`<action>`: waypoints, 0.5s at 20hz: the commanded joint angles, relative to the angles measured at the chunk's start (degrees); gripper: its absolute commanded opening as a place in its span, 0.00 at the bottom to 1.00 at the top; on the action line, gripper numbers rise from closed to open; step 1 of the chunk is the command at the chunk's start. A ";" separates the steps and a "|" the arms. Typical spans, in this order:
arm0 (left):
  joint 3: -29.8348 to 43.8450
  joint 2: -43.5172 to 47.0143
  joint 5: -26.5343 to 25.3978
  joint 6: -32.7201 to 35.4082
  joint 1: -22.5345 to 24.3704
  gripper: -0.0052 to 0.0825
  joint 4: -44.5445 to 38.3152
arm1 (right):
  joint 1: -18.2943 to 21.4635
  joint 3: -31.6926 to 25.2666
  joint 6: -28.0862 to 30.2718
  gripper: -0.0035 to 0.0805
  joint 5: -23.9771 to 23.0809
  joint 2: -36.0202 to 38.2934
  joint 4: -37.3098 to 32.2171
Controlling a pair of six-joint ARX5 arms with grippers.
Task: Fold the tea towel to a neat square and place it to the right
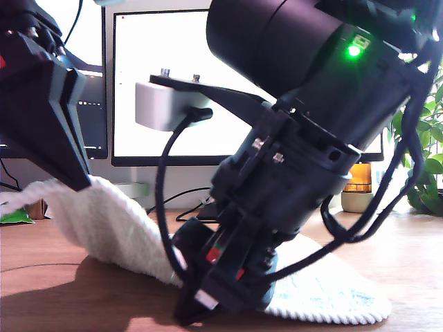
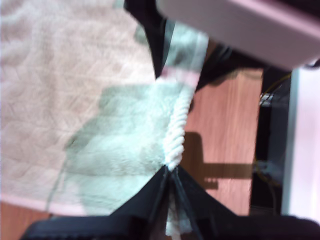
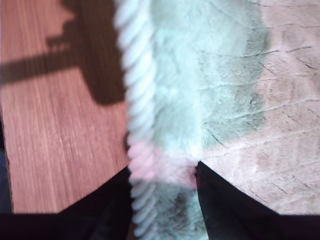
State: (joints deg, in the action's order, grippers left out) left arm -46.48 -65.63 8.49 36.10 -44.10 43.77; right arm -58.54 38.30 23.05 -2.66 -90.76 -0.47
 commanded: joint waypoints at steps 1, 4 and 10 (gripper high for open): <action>0.26 0.31 -0.09 0.39 0.11 0.03 -0.02 | 0.04 -0.90 1.07 0.44 -1.11 -0.57 2.45; 0.26 0.28 -0.22 1.86 0.48 0.03 -0.31 | 0.04 -0.79 2.19 0.44 -3.69 -0.55 6.05; 0.28 -0.94 -0.66 3.17 0.48 0.03 -0.13 | 0.04 1.92 2.91 0.44 -7.74 -0.35 16.24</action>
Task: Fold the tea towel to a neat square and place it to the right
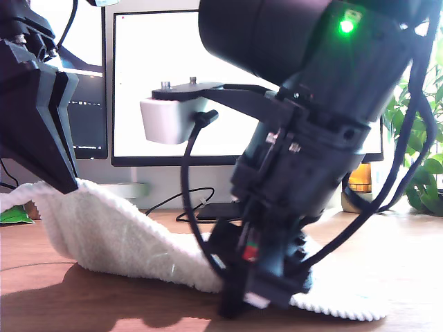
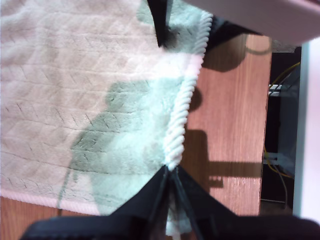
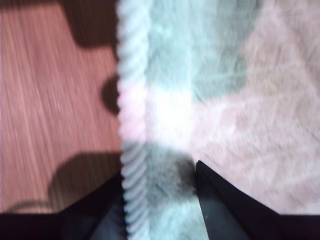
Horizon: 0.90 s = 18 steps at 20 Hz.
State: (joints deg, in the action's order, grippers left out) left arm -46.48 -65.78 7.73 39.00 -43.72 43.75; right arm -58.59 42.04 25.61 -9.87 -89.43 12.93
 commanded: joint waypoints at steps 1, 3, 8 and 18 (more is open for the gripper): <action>0.28 -1.18 0.07 0.28 0.11 0.03 -0.26 | 0.09 -1.11 0.35 0.44 -1.40 -1.68 4.52; 0.28 -1.55 -0.74 0.52 0.15 0.03 -0.79 | 0.09 0.11 0.33 0.44 -2.40 -1.68 8.11; 0.28 -1.90 -1.60 0.48 0.87 0.03 -1.73 | 0.09 0.94 0.31 0.44 -4.28 -1.66 16.87; 0.26 -2.08 -1.60 0.44 0.85 0.03 -1.60 | -0.37 3.85 -0.28 0.37 -5.73 -0.31 26.21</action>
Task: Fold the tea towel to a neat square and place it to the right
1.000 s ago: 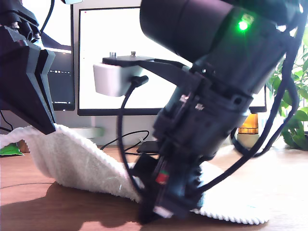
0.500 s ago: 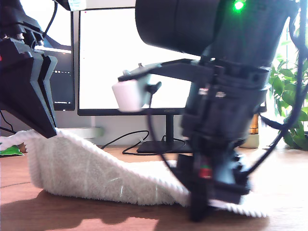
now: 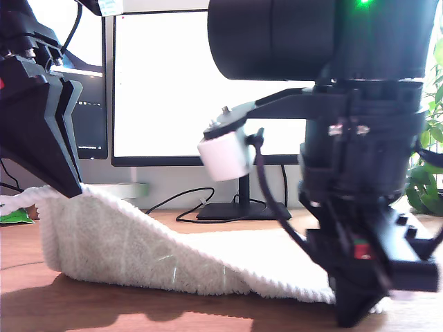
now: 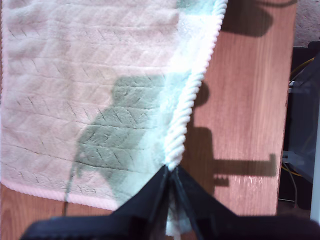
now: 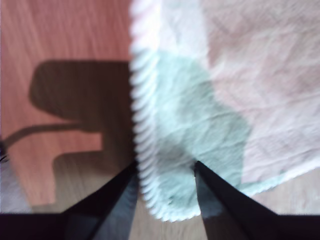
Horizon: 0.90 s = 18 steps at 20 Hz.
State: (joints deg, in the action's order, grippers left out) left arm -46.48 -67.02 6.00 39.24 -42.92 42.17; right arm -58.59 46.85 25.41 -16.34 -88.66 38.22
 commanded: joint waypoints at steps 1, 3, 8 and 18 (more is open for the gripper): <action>0.28 -0.83 0.13 0.17 0.04 0.03 0.00 | -0.39 -0.85 -0.11 0.35 0.79 -1.05 1.14; 0.28 -0.83 0.15 -0.26 0.04 0.03 -0.09 | -0.39 -0.81 -0.48 0.26 1.62 -1.05 1.25; 0.26 -0.79 0.22 -0.92 0.04 0.03 0.04 | -0.39 -0.81 -1.20 0.03 2.23 -1.05 -3.28; 0.26 -0.68 0.13 -1.73 0.04 0.03 0.98 | -0.48 -0.37 0.13 0.03 -0.57 -0.85 0.35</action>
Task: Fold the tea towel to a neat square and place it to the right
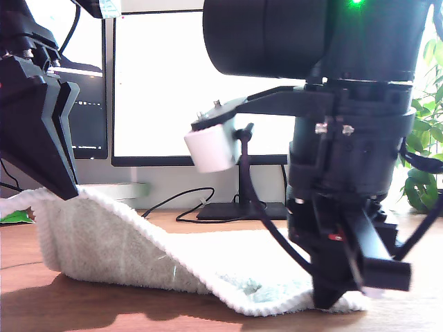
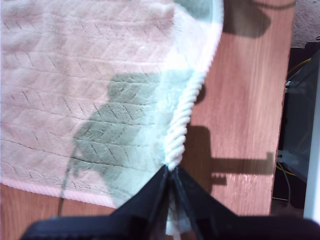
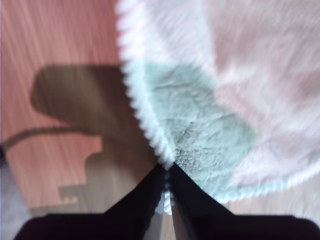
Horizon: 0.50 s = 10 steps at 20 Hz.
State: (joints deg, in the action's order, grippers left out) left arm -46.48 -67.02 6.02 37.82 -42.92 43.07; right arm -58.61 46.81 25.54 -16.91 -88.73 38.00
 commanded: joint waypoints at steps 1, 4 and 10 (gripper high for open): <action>0.26 -0.55 0.11 -0.31 0.04 0.03 0.74 | -0.70 -0.28 0.00 0.03 -0.09 -0.44 1.31; 0.26 -0.35 0.15 -0.31 0.02 0.03 2.60 | -1.64 -0.20 -0.04 0.03 0.04 2.67 1.95; 0.26 1.14 1.51 -1.97 -0.07 0.03 5.49 | -2.14 -0.20 -1.77 0.03 0.48 6.99 5.22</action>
State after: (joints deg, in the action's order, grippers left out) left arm -46.48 -66.72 7.11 36.18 -42.92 48.34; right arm -60.14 46.81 24.03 -16.86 -81.32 42.63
